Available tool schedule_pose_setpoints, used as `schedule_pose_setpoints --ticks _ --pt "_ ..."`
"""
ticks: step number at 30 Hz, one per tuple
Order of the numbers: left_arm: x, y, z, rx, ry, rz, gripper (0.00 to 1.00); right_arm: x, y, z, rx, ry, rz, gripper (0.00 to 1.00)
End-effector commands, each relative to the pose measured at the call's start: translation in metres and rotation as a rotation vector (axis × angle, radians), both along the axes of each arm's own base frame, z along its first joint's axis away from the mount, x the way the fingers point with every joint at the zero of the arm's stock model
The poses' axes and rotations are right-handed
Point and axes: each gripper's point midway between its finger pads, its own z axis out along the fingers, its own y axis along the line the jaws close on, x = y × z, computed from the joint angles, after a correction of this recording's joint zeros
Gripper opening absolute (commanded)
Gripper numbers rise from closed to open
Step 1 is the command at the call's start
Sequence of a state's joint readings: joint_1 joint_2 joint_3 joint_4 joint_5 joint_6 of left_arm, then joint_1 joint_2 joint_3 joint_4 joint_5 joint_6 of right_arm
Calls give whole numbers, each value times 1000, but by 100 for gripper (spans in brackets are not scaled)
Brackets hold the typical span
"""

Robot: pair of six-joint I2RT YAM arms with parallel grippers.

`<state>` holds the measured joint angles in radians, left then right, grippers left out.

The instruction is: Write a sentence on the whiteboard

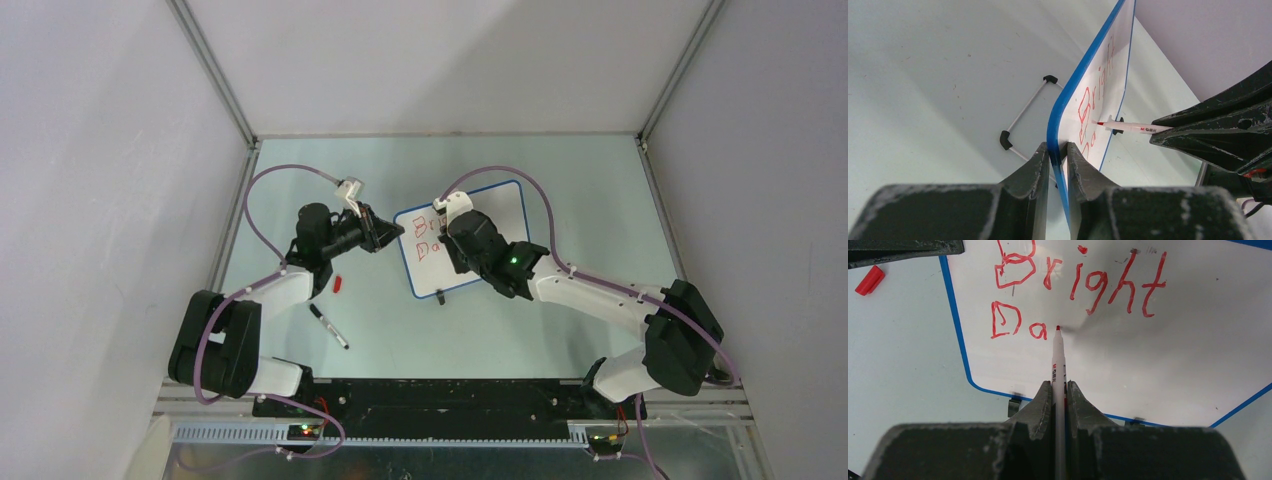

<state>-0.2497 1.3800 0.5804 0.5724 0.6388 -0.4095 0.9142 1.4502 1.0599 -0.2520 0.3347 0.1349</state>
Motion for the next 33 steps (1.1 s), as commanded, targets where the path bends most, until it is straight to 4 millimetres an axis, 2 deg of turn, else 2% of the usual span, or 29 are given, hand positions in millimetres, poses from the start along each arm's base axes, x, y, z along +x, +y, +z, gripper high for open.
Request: schedule_pose_setpoints --ticks 1,22,33 --pt "3 -1 9 27 -43 -3 20 4 1 2 12 -6 -17 0" --pt "3 -1 9 27 -45 -2 20 0 -8 -5 -22 14 -39 0" --pt "3 0 10 26 -46 -1 20 8 -10 5 6 -15 -60 0"
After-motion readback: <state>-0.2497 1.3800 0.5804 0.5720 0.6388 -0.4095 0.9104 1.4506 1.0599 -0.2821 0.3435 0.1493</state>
